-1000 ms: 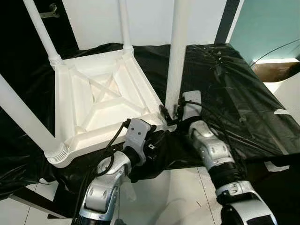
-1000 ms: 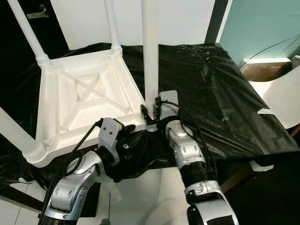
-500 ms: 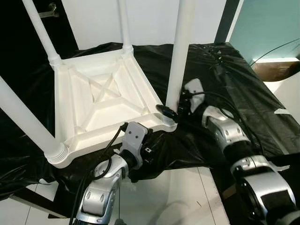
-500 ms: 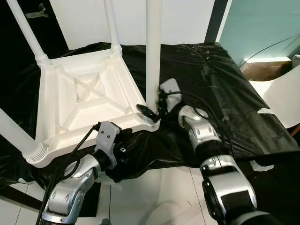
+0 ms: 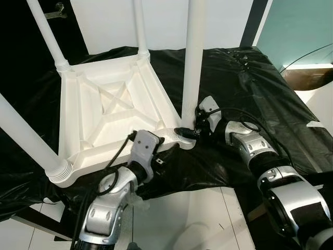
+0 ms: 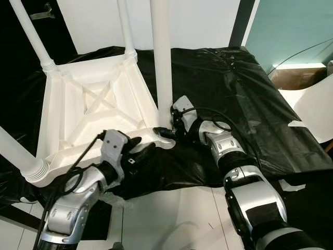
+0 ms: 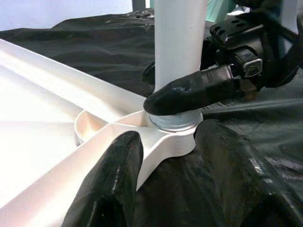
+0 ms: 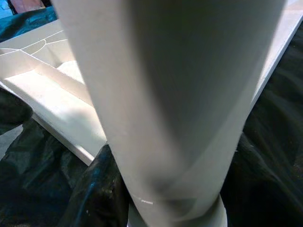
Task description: Building children table
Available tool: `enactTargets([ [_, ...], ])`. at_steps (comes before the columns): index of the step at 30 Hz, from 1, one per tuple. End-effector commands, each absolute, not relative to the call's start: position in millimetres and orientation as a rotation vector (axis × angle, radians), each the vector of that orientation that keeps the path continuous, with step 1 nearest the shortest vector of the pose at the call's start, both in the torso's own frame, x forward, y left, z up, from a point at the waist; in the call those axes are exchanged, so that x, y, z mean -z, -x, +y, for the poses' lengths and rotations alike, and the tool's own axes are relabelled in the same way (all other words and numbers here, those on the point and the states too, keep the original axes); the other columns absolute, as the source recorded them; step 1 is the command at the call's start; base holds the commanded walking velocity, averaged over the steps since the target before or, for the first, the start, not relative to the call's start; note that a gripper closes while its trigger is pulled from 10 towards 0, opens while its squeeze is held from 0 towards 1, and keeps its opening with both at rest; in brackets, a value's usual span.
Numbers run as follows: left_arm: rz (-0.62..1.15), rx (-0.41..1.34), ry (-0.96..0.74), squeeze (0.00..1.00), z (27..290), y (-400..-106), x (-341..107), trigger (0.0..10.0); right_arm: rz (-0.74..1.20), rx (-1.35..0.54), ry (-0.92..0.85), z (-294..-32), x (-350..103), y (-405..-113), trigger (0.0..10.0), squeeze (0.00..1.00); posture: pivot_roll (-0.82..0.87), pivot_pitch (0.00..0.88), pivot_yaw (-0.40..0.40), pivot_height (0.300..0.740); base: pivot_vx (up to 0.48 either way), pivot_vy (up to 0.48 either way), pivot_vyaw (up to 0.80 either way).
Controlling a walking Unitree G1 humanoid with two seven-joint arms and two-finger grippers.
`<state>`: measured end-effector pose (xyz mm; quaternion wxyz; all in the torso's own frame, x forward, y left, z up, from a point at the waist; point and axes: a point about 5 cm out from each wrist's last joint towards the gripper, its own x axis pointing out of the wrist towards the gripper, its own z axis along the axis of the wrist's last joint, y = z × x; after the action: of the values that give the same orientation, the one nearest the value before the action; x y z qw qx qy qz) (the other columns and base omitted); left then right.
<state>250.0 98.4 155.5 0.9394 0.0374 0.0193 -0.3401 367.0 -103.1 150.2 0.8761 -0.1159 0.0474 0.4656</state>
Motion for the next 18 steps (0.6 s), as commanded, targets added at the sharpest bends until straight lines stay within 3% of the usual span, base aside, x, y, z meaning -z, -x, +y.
enactTargets([
  [1,0.053,0.640,-0.080,0.00,101.4,-254.9,-154.5,10.0,0.164,-0.901,0.239,-103.8,-139.1,-368.3,9.5,0.00,0.09,0.007,-0.051,0.740,0.000,0.000,0.00],
  [5,0.043,0.636,-0.076,0.00,101.8,-256.5,-156.8,10.0,0.158,-0.853,0.234,-101.7,-138.6,-369.4,10.0,0.00,0.08,0.020,-0.057,0.740,0.000,0.000,0.00],
  [8,0.036,0.628,-0.078,0.00,101.5,-261.1,-159.9,10.0,0.175,-0.634,0.125,-93.4,-131.0,-368.5,10.0,0.00,0.08,0.036,-0.065,0.740,0.000,0.000,0.00],
  [13,0.027,0.634,-0.074,0.00,100.8,-262.9,-162.6,10.0,0.157,-0.542,0.085,-85.7,-132.4,-366.1,10.0,0.00,0.08,0.025,-0.064,0.740,0.000,0.000,0.00],
  [15,0.035,0.631,-0.073,0.00,102.0,-263.6,-159.9,10.0,0.161,-0.469,0.063,-82.2,-129.6,-363.8,10.0,0.00,0.07,0.054,-0.056,0.740,0.000,0.000,0.00],
  [18,0.025,0.632,-0.067,0.00,103.8,-265.9,-163.5,10.0,0.125,-0.325,0.012,-72.2,-133.5,-357.1,10.0,0.00,0.07,0.023,-0.055,0.740,0.000,0.000,0.00],
])
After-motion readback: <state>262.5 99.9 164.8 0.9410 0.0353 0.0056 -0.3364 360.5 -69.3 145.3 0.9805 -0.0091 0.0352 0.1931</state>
